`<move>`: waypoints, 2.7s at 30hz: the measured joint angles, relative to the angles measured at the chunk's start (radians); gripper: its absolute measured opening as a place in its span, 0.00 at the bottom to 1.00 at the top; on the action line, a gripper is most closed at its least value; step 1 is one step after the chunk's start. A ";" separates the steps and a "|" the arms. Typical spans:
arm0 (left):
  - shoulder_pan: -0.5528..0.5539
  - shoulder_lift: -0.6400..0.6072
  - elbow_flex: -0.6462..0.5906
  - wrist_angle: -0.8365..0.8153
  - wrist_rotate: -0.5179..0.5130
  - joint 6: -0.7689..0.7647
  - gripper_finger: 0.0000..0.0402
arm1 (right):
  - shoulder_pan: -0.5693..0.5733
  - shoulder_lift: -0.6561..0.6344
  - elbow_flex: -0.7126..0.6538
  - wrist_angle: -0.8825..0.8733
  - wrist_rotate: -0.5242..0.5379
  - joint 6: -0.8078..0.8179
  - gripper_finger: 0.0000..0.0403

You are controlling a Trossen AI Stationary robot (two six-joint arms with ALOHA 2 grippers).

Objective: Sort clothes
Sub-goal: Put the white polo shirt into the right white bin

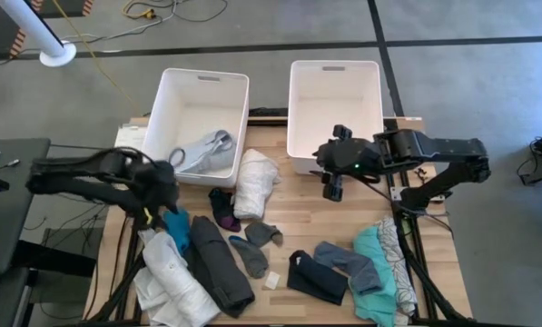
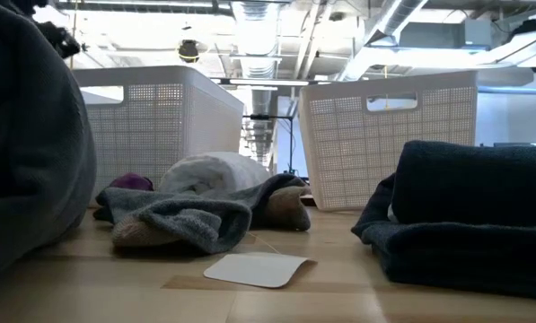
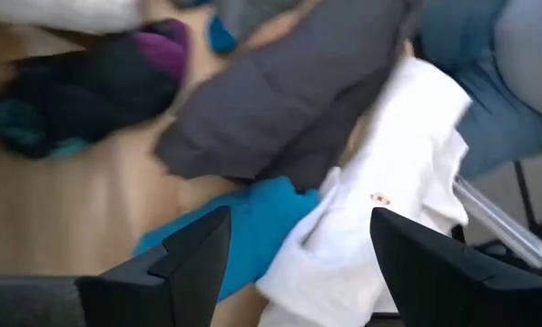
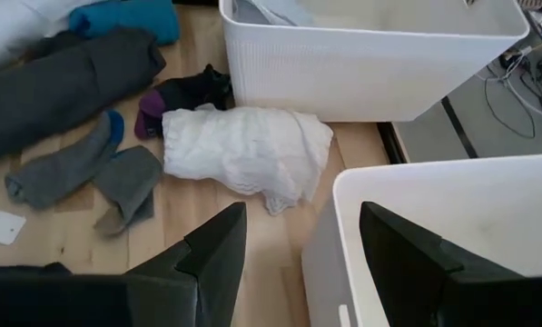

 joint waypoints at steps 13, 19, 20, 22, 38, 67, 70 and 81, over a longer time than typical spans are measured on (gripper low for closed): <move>-0.440 0.158 -0.132 0.314 -0.031 -0.056 0.64 | 0.000 0.061 0.000 0.040 0.009 0.095 0.58; -0.625 0.270 -0.132 0.371 -0.135 -0.072 0.64 | 0.000 0.108 0.000 0.049 0.014 0.128 0.58; -0.649 0.287 -0.133 0.369 -0.168 -0.074 0.64 | 0.000 0.117 0.000 0.048 0.015 0.133 0.58; -0.686 0.318 -0.133 0.369 -0.199 -0.073 0.64 | 0.000 0.134 0.000 0.048 0.016 0.140 0.58; -0.900 0.542 -0.133 0.551 -0.319 -0.154 0.83 | 0.030 0.176 0.000 0.085 0.023 0.161 0.58; -0.911 0.794 -0.131 0.618 -0.327 -0.278 0.36 | 0.130 0.175 0.000 0.097 0.102 0.156 0.58; -0.910 0.764 -0.107 0.557 -0.389 -0.284 0.36 | 0.132 0.175 0.000 0.098 0.102 0.150 0.58; -0.909 0.611 0.093 0.231 -0.639 -0.271 0.36 | 0.145 0.175 0.000 0.146 0.102 0.125 0.58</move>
